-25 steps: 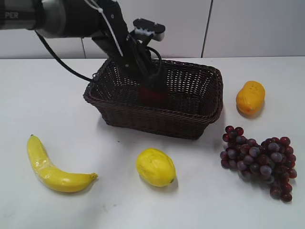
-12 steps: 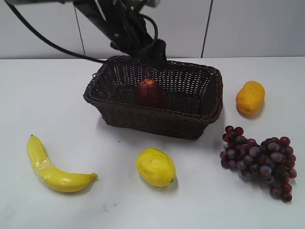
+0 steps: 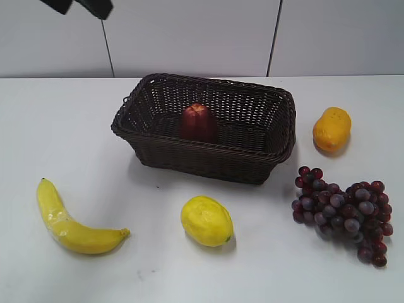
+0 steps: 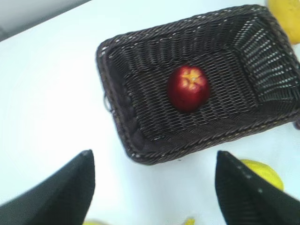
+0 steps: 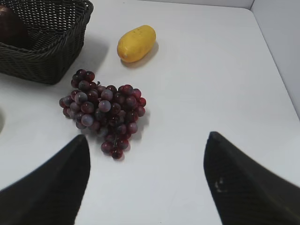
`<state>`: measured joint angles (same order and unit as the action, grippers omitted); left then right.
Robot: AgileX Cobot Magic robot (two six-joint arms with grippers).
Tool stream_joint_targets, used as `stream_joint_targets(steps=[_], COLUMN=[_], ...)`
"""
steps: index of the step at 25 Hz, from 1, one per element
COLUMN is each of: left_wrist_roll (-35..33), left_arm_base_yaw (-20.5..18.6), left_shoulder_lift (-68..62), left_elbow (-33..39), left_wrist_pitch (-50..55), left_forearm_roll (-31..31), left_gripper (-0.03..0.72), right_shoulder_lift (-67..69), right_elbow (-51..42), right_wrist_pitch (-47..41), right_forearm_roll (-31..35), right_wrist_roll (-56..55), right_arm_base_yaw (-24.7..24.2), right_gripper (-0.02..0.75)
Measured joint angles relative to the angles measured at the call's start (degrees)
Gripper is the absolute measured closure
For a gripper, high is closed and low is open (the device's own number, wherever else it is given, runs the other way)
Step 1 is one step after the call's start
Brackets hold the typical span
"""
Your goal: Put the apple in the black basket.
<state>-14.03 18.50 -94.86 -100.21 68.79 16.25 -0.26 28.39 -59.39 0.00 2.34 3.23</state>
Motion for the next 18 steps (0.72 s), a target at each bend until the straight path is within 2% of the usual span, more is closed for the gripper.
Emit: stream_joint_targets(steps=[4, 7, 18], left_wrist_roll=[1.4, 1.9, 3.3], left_arm_base_yaw=[-4.2, -6.6, -14.7], left_shoulder_lift=[4.5, 9.2, 39.6], left_elbow=[6.2, 14.7, 51.1], left_wrist_pitch=[0.7, 0.9, -0.8], left_forearm_roll=[-2.1, -3.7, -5.8], left_gripper=[0.109, 0.109, 0.109], right_shoulder_lift=[0.0, 0.0, 0.0], right_elbow=[0.0, 0.0, 0.0], right_wrist_pitch=[0.0, 0.0, 0.0], right_forearm_roll=[0.0, 0.0, 0.0], right_wrist_roll=[-0.1, -0.1, 0.0], right_arm_base_yaw=[0.0, 0.0, 0.0], right_gripper=[0.167, 0.167, 0.167])
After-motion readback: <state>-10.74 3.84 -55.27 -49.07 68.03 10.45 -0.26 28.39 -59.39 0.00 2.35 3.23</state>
